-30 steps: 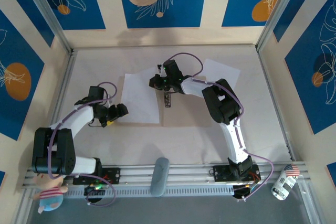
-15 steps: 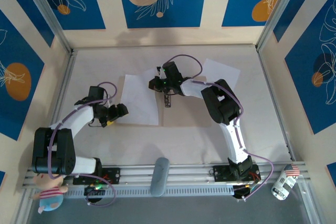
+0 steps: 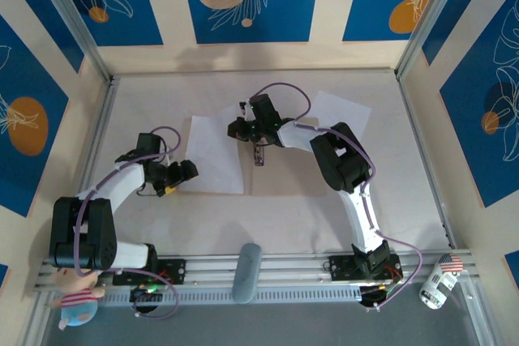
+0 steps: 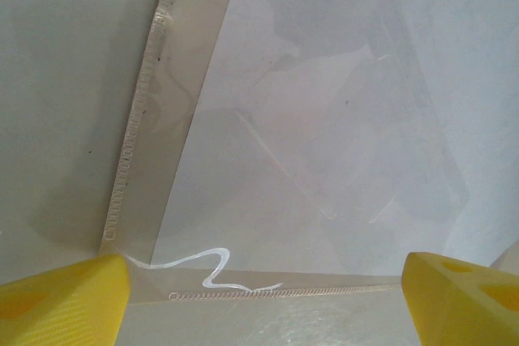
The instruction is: Put the files into the folder
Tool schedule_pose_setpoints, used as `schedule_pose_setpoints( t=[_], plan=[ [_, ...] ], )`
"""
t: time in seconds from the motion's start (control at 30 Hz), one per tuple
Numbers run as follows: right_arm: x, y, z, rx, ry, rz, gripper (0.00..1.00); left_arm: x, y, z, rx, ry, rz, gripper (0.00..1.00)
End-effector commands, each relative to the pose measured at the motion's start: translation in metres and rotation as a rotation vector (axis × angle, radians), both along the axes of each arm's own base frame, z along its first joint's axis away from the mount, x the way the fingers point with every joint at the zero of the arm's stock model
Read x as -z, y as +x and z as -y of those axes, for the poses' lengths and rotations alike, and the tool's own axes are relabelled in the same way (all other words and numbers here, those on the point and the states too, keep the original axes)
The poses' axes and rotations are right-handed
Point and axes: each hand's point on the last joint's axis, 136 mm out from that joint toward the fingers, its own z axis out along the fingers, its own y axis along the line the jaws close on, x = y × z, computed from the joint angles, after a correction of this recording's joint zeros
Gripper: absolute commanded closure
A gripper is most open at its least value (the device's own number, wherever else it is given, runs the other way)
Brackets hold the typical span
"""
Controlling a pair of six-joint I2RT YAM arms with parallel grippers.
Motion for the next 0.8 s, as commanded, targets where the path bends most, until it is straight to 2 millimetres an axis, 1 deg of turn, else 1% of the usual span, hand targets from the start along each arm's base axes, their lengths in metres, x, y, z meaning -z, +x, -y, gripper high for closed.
schedule_pose_setpoints(
  t=[0.0,0.2,0.33,0.77],
  plan=[
    [-0.006,-0.007,-0.014,-0.062,0.018,0.028,0.99,-0.001,-0.001,-0.002,0.005,-0.001,-0.004,0.13],
    [-0.013,-0.012,-0.019,-0.087,0.025,0.056,0.99,0.000,-0.001,-0.002,0.002,0.001,-0.005,0.13],
    [-0.008,-0.011,-0.018,-0.084,0.017,0.051,0.99,0.001,-0.002,-0.002,0.003,0.002,-0.007,0.13],
    [-0.003,0.009,-0.008,-0.061,-0.014,0.059,0.99,-0.001,-0.004,-0.003,0.001,0.003,-0.005,0.13]
  ],
)
